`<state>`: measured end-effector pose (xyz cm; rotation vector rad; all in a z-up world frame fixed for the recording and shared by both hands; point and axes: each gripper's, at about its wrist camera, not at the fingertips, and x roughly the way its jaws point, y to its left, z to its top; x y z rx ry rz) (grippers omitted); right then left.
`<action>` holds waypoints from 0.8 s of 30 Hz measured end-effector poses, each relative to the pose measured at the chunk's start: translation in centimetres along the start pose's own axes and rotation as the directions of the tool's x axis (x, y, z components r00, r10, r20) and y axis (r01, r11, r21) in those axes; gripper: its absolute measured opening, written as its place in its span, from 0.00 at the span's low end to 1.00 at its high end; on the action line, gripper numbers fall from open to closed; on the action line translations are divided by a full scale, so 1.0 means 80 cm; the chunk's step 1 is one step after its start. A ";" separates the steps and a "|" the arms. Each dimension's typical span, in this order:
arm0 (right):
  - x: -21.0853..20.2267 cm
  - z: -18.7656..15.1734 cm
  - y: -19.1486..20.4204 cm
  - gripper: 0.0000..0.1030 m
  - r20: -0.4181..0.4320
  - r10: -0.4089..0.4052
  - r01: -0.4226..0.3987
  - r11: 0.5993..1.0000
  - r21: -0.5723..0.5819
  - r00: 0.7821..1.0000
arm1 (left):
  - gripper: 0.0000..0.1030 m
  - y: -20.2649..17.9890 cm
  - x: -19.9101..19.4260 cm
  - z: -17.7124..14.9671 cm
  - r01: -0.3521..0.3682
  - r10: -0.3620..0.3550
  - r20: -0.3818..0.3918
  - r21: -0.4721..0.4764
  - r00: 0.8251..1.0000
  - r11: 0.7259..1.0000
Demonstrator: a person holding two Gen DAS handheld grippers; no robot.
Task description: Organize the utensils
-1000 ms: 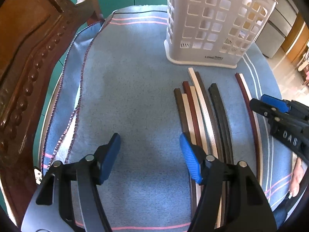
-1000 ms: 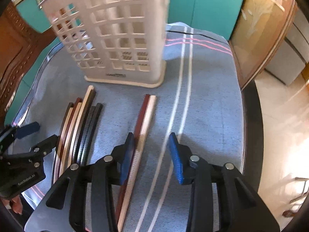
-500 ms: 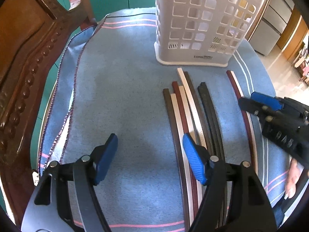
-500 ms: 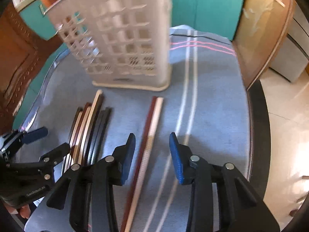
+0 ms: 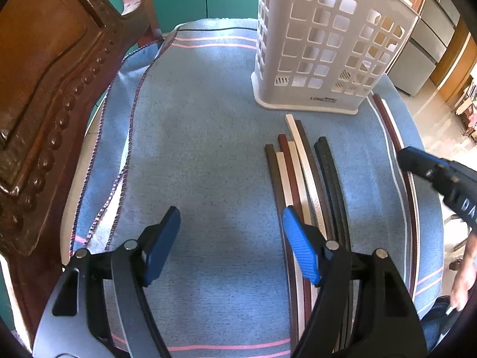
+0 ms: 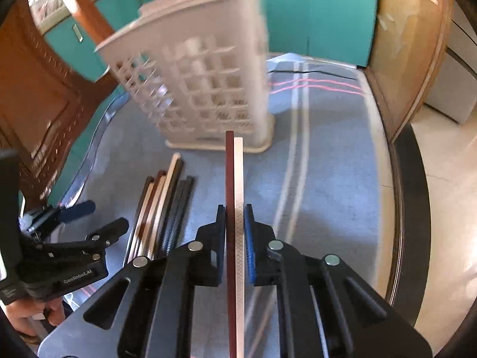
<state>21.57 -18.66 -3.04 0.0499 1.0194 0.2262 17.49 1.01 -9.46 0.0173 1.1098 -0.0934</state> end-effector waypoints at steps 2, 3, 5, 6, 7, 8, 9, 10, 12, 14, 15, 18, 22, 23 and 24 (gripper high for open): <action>-0.003 0.003 -0.015 0.28 -0.001 -0.017 0.017 0.999 0.031 1.000 | 0.71 -0.002 -0.001 -0.001 -0.001 0.001 0.001 0.002 1.000 1.000; -0.002 0.004 -0.019 0.31 -0.006 -0.025 0.025 0.999 0.047 1.000 | 0.71 -0.003 0.000 0.000 -0.003 0.003 0.000 0.003 1.000 1.000; -0.002 0.006 -0.031 0.32 -0.019 -0.051 0.052 0.996 0.076 0.999 | 0.71 -0.005 -0.002 -0.002 -0.005 0.005 -0.001 0.004 1.000 1.000; 0.002 -0.006 -0.031 0.32 -0.024 -0.061 0.063 0.995 0.076 0.998 | 0.71 -0.006 0.000 -0.001 -0.007 0.007 -0.006 0.007 1.000 1.000; 0.005 -0.008 -0.034 0.32 -0.033 -0.066 0.068 0.995 0.071 0.997 | 0.71 -0.009 0.002 -0.001 -0.009 0.010 -0.012 0.012 1.000 1.000; 0.006 -0.010 -0.034 0.32 -0.040 -0.063 0.066 0.996 0.062 0.997 | 0.71 -0.012 0.004 -0.002 -0.013 0.013 -0.017 0.018 1.000 1.000; 0.009 -0.012 -0.030 0.32 -0.051 -0.067 0.069 0.997 0.041 0.996 | 0.73 -0.014 0.007 -0.002 -0.019 0.020 -0.024 0.026 1.000 0.999; 0.021 -0.011 -0.024 0.32 -0.058 -0.077 0.079 0.997 0.025 0.995 | 0.74 -0.017 0.008 -0.002 -0.028 0.029 -0.017 0.033 0.999 0.999; 0.033 -0.019 -0.015 0.32 -0.083 -0.121 0.120 0.993 -0.017 0.989 | 0.76 -0.020 0.008 -0.001 -0.039 0.040 -0.014 0.045 0.999 0.998; 0.045 -0.020 -0.012 0.32 -0.080 -0.144 0.141 0.989 -0.040 0.986 | 0.78 -0.020 0.009 0.000 -0.051 0.052 -0.008 0.050 0.999 0.997; 0.045 -0.020 -0.011 0.32 -0.077 -0.157 0.154 0.987 -0.047 0.985 | 0.78 -0.020 0.009 0.000 -0.055 0.055 -0.005 0.051 0.998 0.997; 0.045 -0.019 -0.015 0.32 -0.081 -0.164 0.162 0.986 -0.033 0.983 | 0.78 -0.016 0.010 0.003 -0.083 0.083 0.003 0.050 0.997 0.995; 0.046 -0.021 -0.009 0.32 -0.072 -0.143 0.139 0.988 -0.066 0.987 | 0.77 -0.008 0.017 0.002 -0.122 0.123 -0.012 0.053 0.992 0.991; 0.046 -0.022 -0.005 0.32 -0.061 -0.167 0.162 0.983 -0.086 0.984 | 0.77 -0.007 0.016 0.003 -0.118 0.119 -0.012 0.054 0.993 0.992; 0.047 -0.023 -0.002 0.32 -0.053 -0.189 0.184 0.978 -0.097 0.981 | 0.77 -0.006 0.016 0.003 -0.112 0.112 -0.014 0.052 0.994 0.992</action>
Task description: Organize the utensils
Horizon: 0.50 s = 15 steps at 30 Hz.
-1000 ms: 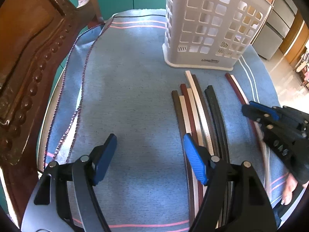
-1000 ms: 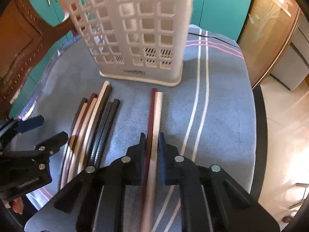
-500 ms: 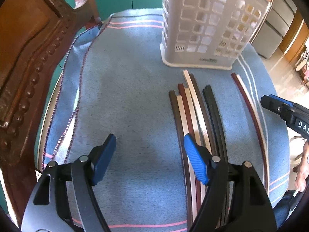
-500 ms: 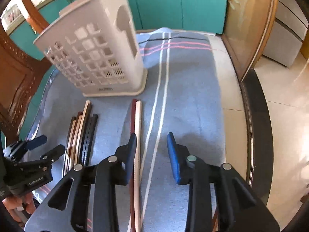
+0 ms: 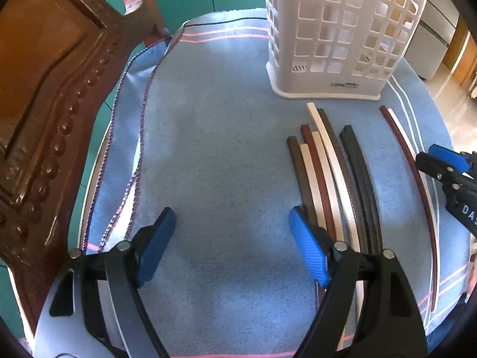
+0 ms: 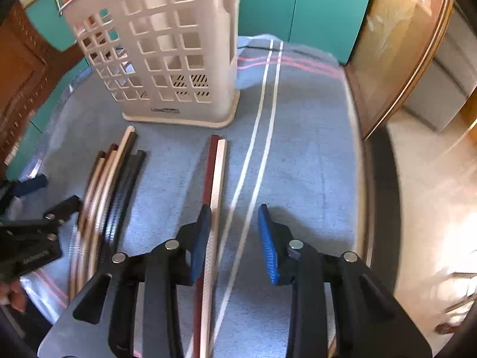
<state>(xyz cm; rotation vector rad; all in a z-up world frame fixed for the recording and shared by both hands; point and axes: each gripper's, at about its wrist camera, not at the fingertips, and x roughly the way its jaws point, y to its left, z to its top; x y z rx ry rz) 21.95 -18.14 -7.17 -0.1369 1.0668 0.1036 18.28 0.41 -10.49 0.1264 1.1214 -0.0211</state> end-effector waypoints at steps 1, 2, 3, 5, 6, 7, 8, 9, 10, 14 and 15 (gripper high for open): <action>0.000 0.003 0.001 0.32 -0.001 -0.006 0.006 1.000 0.005 1.000 | 0.77 0.002 0.000 0.000 0.005 -0.005 -0.002 -0.007 1.000 1.000; 0.001 0.004 -0.003 0.32 -0.006 -0.001 0.001 1.000 0.022 1.000 | 0.77 0.003 0.000 0.000 0.011 -0.011 -0.004 -0.012 1.000 1.000; 0.001 0.005 -0.007 0.32 -0.013 0.030 -0.029 0.999 0.041 0.999 | 0.77 0.003 0.000 0.000 0.024 -0.024 -0.005 -0.016 1.000 1.000; 0.005 0.008 -0.009 0.31 -0.026 0.110 -0.108 0.993 0.049 0.994 | 0.77 0.002 -0.001 -0.001 0.043 -0.043 -0.004 -0.015 0.999 0.999; 0.010 0.006 -0.002 0.32 -0.054 0.133 -0.132 0.991 0.025 0.990 | 0.77 0.001 -0.002 -0.001 0.044 -0.044 -0.002 -0.010 0.999 0.999; 0.009 0.004 0.006 0.32 -0.040 0.095 -0.096 0.995 -0.014 0.995 | 0.77 0.000 -0.002 0.000 0.040 -0.040 -0.002 -0.006 0.999 0.999; 0.008 0.003 0.013 0.25 -0.031 0.072 -0.072 0.997 -0.031 0.997 | 0.77 -0.002 -0.005 -0.006 0.037 -0.037 -0.001 -0.005 0.999 0.999; 0.007 0.002 0.015 0.13 -0.024 0.082 -0.083 0.996 -0.028 0.996 | 0.77 -0.003 -0.005 -0.005 0.035 -0.035 -0.002 -0.005 0.999 0.999; 0.005 0.002 0.014 0.12 -0.027 0.111 -0.111 0.994 -0.008 0.994 | 0.77 -0.003 -0.005 -0.005 0.036 -0.036 -0.002 -0.005 0.999 0.999; -0.019 0.005 -0.001 0.12 0.028 0.200 -0.201 0.978 0.052 0.980 | 0.77 -0.008 -0.008 -0.005 0.043 -0.043 0.001 -0.006 0.999 0.999; -0.034 0.007 -0.006 0.12 0.060 0.243 -0.247 0.967 0.064 0.968 | 0.77 -0.007 -0.009 -0.007 0.043 -0.043 0.001 -0.007 0.999 0.999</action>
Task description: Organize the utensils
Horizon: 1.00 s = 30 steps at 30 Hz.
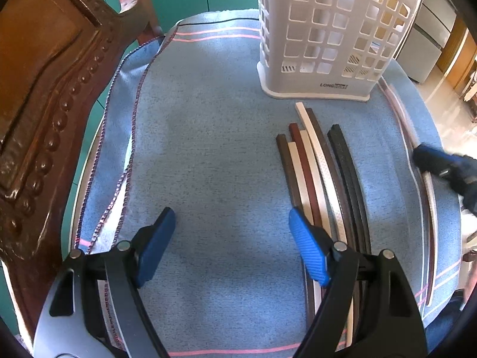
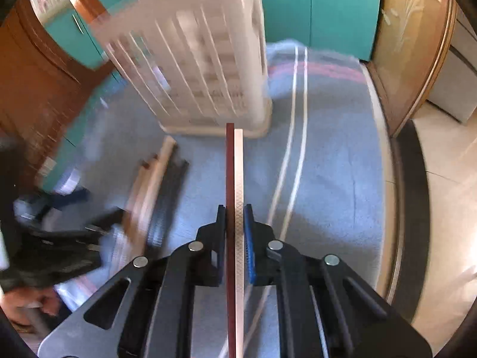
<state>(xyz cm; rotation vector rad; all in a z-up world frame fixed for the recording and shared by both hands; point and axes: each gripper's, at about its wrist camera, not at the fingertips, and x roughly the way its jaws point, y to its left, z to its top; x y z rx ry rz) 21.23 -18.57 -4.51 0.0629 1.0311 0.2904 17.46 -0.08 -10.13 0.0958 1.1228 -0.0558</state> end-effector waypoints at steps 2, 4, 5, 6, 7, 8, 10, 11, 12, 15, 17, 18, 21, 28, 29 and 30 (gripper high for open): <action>-0.017 0.005 -0.006 0.12 0.030 0.065 -0.066 0.997 0.025 0.997 | 0.77 0.003 0.000 -0.001 0.001 -0.001 -0.001 -0.002 1.000 1.000; -0.027 0.006 -0.012 0.13 0.033 0.166 -0.168 0.984 0.055 0.986 | 0.77 0.007 -0.001 0.001 0.004 -0.004 -0.001 -0.002 1.000 1.000; -0.029 0.008 -0.020 0.15 0.032 0.174 -0.176 0.982 0.075 0.984 | 0.77 0.007 -0.002 0.001 0.004 -0.004 0.001 -0.002 1.000 1.000; -0.029 0.009 -0.027 0.15 0.034 0.127 -0.129 0.987 0.093 0.991 | 0.77 0.008 -0.003 0.002 0.005 -0.005 0.003 -0.002 1.000 1.000; -0.026 0.011 -0.031 0.15 0.033 0.087 -0.090 0.991 0.094 0.996 | 0.77 0.008 -0.005 0.002 0.004 -0.004 0.005 -0.002 1.000 1.000; -0.023 0.011 -0.033 0.15 0.027 0.048 -0.050 0.994 0.093 0.998 | 0.77 0.008 -0.005 0.002 0.003 -0.003 0.006 -0.001 1.000 1.000; -0.016 0.008 -0.035 0.15 0.002 0.034 -0.034 0.995 0.093 0.999 | 0.77 0.007 -0.005 0.002 0.000 0.000 0.005 -0.002 1.000 1.000; -0.011 0.006 -0.032 0.15 -0.013 0.030 -0.029 0.996 0.081 0.999 | 0.77 0.006 -0.005 0.002 -0.001 0.001 0.004 -0.004 1.000 1.000; -0.005 0.004 -0.026 0.15 -0.031 0.018 -0.016 0.998 0.055 0.999 | 0.77 0.006 -0.005 0.002 -0.003 0.003 0.002 -0.005 1.000 1.000; 0.015 -0.003 -0.001 0.16 -0.062 -0.018 0.016 1.000 -0.023 0.998 | 0.77 0.004 -0.005 0.003 -0.006 0.006 0.002 -0.003 1.000 1.000; 0.028 -0.007 0.009 0.16 -0.077 -0.053 0.048 0.997 -0.066 0.996 | 0.77 0.003 -0.005 0.002 -0.005 0.005 0.001 -0.001 1.000 1.000; 0.035 -0.009 0.014 0.16 -0.086 -0.071 0.064 0.994 -0.084 0.994 | 0.77 0.003 -0.005 0.002 -0.003 0.003 0.000 -0.001 1.000 1.000; 0.046 -0.009 0.024 0.18 -0.098 -0.068 0.057 0.993 -0.108 0.993 | 0.77 0.004 -0.003 0.002 -0.003 0.003 -0.003 -0.005 1.000 1.000; 0.073 -0.004 0.030 0.18 -0.073 -0.167 0.161 0.983 -0.088 0.983 | 0.77 0.007 -0.002 0.002 0.011 -0.011 0.002 -0.008 1.000 1.000; 0.073 -0.001 0.026 0.18 -0.077 -0.162 0.157 0.985 -0.070 0.984 | 0.77 0.007 -0.003 0.003 0.022 -0.022 0.008 -0.007 1.000 1.000; 0.074 0.000 0.023 0.18 -0.079 -0.156 0.152 0.987 -0.062 0.985 | 0.77 0.006 -0.004 0.003 0.031 -0.031 0.014 -0.004 0.999 1.000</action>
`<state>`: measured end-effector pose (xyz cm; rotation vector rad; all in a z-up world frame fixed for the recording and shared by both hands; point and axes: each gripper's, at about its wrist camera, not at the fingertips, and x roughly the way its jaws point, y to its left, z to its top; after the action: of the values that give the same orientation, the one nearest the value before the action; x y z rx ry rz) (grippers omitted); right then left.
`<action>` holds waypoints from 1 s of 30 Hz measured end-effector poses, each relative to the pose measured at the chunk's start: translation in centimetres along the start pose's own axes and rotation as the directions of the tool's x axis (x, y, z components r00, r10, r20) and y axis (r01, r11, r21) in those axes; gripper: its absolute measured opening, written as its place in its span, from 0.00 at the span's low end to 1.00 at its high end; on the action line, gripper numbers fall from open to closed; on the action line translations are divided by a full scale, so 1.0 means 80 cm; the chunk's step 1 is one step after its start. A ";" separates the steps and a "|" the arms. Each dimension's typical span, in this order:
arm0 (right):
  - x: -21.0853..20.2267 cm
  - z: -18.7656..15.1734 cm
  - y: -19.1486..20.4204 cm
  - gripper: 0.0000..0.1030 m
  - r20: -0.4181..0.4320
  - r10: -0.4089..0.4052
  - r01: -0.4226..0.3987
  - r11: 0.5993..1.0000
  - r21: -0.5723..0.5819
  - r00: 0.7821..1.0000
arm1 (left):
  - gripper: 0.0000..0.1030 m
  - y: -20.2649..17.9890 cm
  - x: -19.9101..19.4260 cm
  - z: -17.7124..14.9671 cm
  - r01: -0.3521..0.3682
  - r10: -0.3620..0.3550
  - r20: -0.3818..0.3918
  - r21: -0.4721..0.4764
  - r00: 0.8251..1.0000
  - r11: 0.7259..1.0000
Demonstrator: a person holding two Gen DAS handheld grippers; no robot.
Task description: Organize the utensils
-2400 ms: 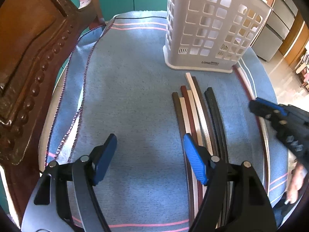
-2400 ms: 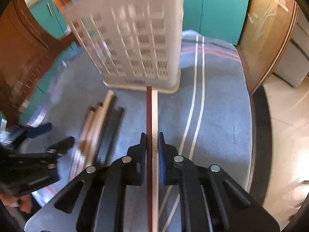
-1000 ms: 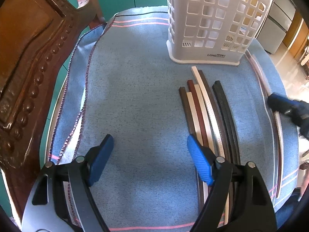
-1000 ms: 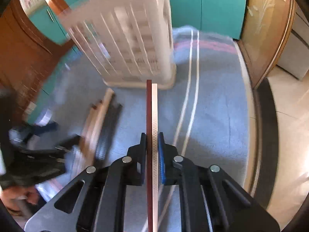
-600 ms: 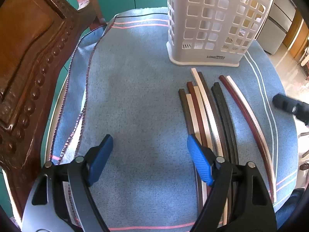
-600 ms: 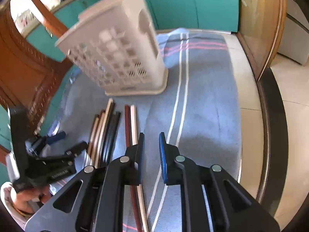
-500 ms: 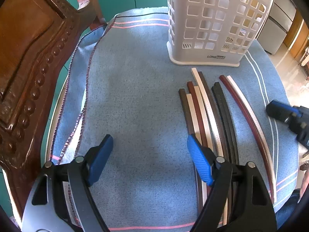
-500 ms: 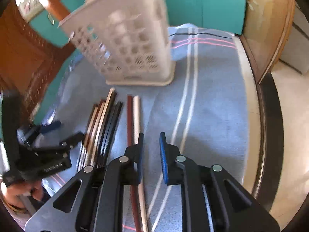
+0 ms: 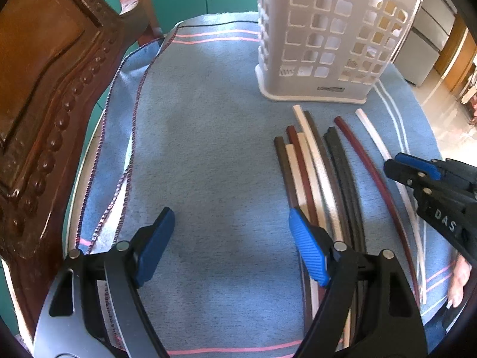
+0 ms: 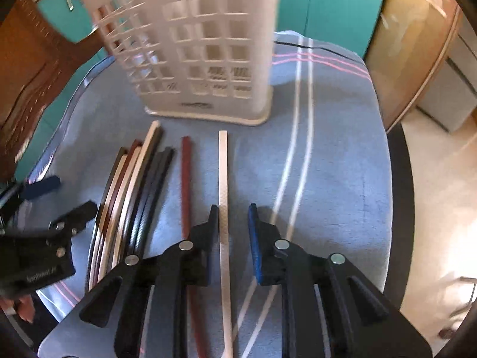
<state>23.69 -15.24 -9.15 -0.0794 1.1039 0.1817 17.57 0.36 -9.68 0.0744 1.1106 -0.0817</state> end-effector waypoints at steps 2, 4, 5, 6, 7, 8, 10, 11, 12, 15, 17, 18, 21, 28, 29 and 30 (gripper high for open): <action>0.005 0.000 -0.001 0.18 0.000 0.005 -0.005 1.000 0.001 1.000 | 0.77 -0.002 0.000 0.001 0.021 -0.021 0.004 0.002 1.000 1.000; 0.009 0.001 0.002 0.18 0.004 -0.014 0.014 1.000 -0.020 1.000 | 0.77 -0.004 0.003 0.001 0.037 -0.037 -0.002 0.002 0.999 0.999; 0.008 -0.001 0.005 0.18 0.007 -0.022 0.022 0.999 -0.031 1.000 | 0.78 -0.005 0.005 0.001 0.035 -0.035 -0.006 0.006 0.999 0.999; 0.011 -0.001 0.008 0.19 0.010 -0.029 0.029 0.999 -0.040 1.000 | 0.79 -0.006 0.006 0.002 0.035 -0.035 -0.001 0.007 0.999 0.999; 0.012 -0.004 0.012 0.20 0.011 -0.029 0.029 0.999 -0.042 1.000 | 0.80 -0.007 0.007 0.002 0.029 -0.029 0.001 0.010 1.000 1.000; 0.014 -0.004 0.014 0.20 0.009 -0.023 0.023 0.999 -0.040 1.000 | 0.83 -0.008 0.008 0.002 0.020 -0.020 0.003 0.013 1.000 1.000; 0.015 -0.006 0.013 0.20 0.008 -0.013 0.013 0.999 -0.034 1.000 | 0.84 -0.008 0.010 0.003 -0.005 0.005 0.015 0.017 1.000 1.000; 0.015 -0.006 0.011 0.20 0.007 -0.011 0.011 0.999 -0.032 1.000 | 0.85 -0.007 0.010 0.004 -0.026 0.026 0.022 0.017 0.999 1.000; 0.015 -0.004 0.010 0.20 0.006 -0.011 0.011 0.999 -0.033 1.000 | 0.83 -0.005 0.010 0.006 -0.067 0.067 0.031 0.017 0.997 0.998; 0.010 -0.015 0.009 0.21 0.006 -0.008 0.009 0.999 -0.033 1.000 | 0.82 0.001 0.018 0.009 -0.119 0.119 0.013 0.016 0.993 0.993; -0.004 -0.014 -0.003 0.21 0.006 -0.002 0.002 1.000 -0.029 1.000 | 0.82 0.004 0.016 0.012 -0.097 0.097 0.007 0.004 0.995 0.995; -0.003 -0.013 -0.004 0.22 0.004 0.003 -0.003 1.000 -0.022 1.000 | 0.82 0.006 0.014 0.017 -0.059 0.059 0.007 -0.010 0.998 0.998; -0.023 -0.008 -0.023 0.23 0.006 0.016 -0.016 1.000 0.006 1.000 | 0.82 0.016 0.011 0.037 0.040 -0.038 0.025 -0.083 0.999 0.996; -0.027 0.004 -0.021 0.25 0.012 0.044 -0.044 0.998 0.045 0.999 | 0.82 0.008 0.046 0.083 -0.010 0.010 0.000 -0.113 1.000 0.994; -0.026 0.004 -0.021 0.26 0.012 0.046 -0.047 0.998 0.042 0.999 | 0.83 0.009 0.047 0.084 -0.009 0.009 0.000 -0.122 1.000 0.992; -0.026 0.004 -0.022 0.26 0.015 0.051 -0.051 0.998 0.034 0.999 | 0.83 0.008 0.046 0.087 -0.013 0.012 -0.008 -0.112 1.000 0.994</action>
<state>23.38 -17.16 -7.18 -0.0193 1.0948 0.2088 25.46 0.20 -9.89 -0.0190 1.1195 -0.0074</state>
